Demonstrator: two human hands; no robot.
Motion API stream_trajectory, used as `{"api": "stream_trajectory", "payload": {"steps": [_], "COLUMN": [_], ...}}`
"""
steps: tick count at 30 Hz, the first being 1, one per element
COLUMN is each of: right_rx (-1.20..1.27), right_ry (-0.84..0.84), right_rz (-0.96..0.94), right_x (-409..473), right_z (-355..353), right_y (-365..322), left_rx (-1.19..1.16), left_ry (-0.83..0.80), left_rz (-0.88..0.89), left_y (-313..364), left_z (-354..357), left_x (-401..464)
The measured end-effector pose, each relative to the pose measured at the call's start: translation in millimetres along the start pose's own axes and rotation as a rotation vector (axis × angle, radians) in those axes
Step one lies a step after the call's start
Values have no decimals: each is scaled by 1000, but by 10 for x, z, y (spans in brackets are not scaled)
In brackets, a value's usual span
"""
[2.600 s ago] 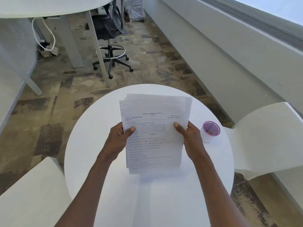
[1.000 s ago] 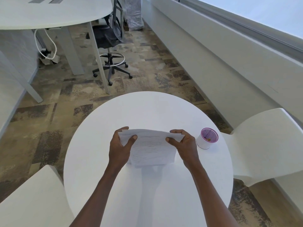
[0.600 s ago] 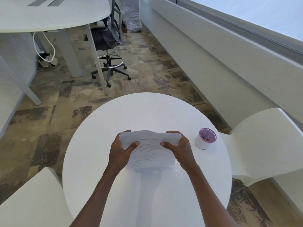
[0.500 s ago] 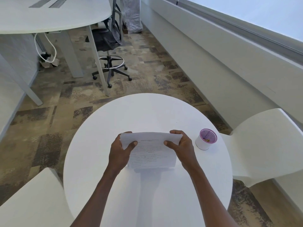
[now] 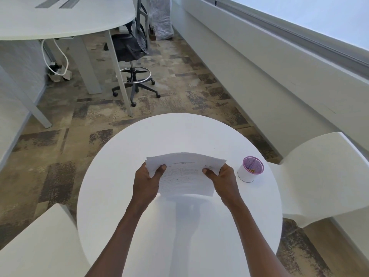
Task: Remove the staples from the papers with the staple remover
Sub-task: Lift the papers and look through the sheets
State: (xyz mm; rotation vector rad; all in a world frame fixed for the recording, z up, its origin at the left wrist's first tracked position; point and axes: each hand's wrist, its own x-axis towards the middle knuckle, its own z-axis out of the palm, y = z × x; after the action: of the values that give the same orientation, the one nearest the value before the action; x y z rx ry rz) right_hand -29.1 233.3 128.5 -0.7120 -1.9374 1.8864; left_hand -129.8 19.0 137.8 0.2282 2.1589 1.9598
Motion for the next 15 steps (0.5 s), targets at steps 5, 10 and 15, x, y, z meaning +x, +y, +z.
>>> {"api": "stream_trajectory", "payload": {"steps": [5,10,15], "right_rx": [-60,-139,-322], "right_ry": [-3,1,-13], "right_rz": [103,78,57], "right_x": [-96,-31,49], "right_z": [36,18,-161], "right_y": [293,289,304], "left_rx": [130,143,-100], "left_ry": [-38,15,155], "left_rz": [-89,-93,-114], "left_y": [-248,-255,-129], "left_z": [6,7,-79], "left_x": [-102,-75,69]}}
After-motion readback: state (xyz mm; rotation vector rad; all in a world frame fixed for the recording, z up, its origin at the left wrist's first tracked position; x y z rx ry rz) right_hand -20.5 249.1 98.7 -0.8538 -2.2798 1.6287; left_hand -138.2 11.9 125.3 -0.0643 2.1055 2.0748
